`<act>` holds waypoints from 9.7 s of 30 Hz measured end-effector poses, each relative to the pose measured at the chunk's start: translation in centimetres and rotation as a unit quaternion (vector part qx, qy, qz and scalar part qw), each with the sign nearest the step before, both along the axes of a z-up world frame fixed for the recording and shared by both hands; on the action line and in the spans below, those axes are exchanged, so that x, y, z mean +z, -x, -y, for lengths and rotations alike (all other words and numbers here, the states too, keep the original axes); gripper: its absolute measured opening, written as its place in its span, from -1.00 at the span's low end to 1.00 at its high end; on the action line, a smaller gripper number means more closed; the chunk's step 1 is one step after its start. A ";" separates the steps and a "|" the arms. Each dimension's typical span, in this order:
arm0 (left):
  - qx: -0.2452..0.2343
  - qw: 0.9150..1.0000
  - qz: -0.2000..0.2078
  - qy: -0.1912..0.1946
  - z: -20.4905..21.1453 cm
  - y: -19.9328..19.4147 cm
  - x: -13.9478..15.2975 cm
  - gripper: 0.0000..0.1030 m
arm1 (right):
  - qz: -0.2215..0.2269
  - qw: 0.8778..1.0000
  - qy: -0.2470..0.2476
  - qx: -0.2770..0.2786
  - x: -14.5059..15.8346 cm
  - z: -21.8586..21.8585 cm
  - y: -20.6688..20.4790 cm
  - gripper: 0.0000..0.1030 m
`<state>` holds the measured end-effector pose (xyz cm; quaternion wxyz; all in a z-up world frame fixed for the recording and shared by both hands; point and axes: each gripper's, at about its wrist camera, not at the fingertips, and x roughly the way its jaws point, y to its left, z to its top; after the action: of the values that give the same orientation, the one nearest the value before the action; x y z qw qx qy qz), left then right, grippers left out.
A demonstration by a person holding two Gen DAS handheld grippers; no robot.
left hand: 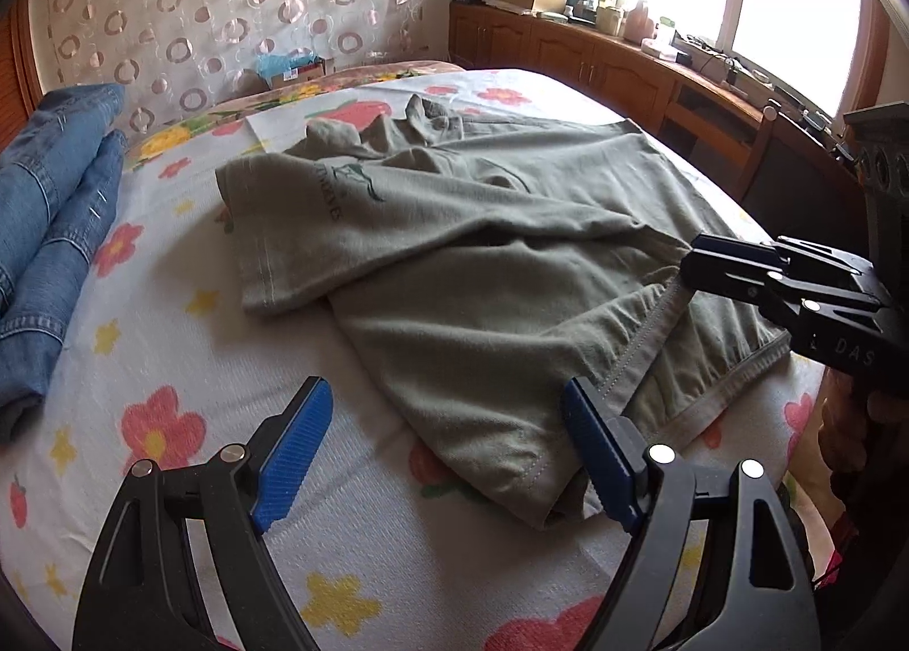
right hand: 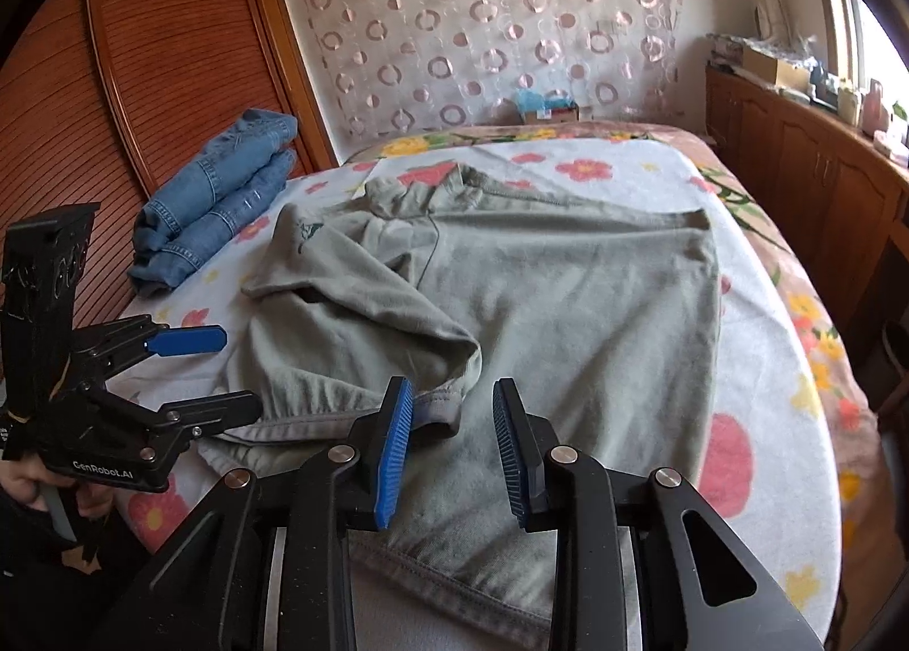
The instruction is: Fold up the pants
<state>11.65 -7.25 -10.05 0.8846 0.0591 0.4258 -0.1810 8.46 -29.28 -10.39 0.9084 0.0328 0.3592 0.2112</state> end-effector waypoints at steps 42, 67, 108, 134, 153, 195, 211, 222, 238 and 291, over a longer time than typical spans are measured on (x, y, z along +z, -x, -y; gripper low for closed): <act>-0.024 0.999 0.036 0.011 2.0 1.2 2.6 0.63 | 0.025 0.999 -0.013 -0.022 3.4 6.8 11.7 -0.87; -0.021 1.000 0.007 -0.002 1.9 0.7 0.0 0.63 | 0.020 0.998 0.048 -0.042 4.5 7.1 11.3 -0.75; 0.042 0.996 0.066 0.036 -4.1 -0.9 4.5 0.63 | 0.022 0.989 0.121 0.087 3.6 -7.3 -4.9 -0.63; 0.004 0.999 0.043 0.024 -1.0 -0.4 2.4 0.63 | 0.019 0.994 0.099 -0.045 6.6 2.8 -11.5 -0.96; -0.008 0.999 0.033 0.017 0.1 -0.9 1.5 0.63 | -0.009 0.988 0.114 -0.105 6.6 2.7 -12.0 -0.86; -0.014 1.000 0.010 -0.007 1.3 -1.2 -0.3 0.63 | 0.018 0.991 0.112 -0.077 7.7 3.8 -6.7 -0.24; -0.014 1.000 0.011 -0.007 1.3 -1.2 -0.3 0.63 | 0.018 0.995 0.092 -0.042 6.3 3.9 3.9 0.13; -0.014 1.000 0.011 -0.007 1.3 -1.2 -0.3 0.64 | -0.002 0.995 0.072 -0.063 6.1 4.9 7.4 0.13; -0.014 1.000 0.011 -0.006 1.3 -1.2 -0.4 0.64 | -0.015 0.996 0.068 -0.054 5.2 3.6 7.9 0.11; -0.048 0.998 -0.003 0.041 2.7 2.7 0.4 -0.23 | -0.025 0.998 0.017 -0.052 4.8 3.5 8.8 -0.73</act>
<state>8.91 -9.98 -9.69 0.8751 0.0428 0.4177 -0.2404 -0.35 -32.75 -5.55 0.9093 0.0418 0.3835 0.1563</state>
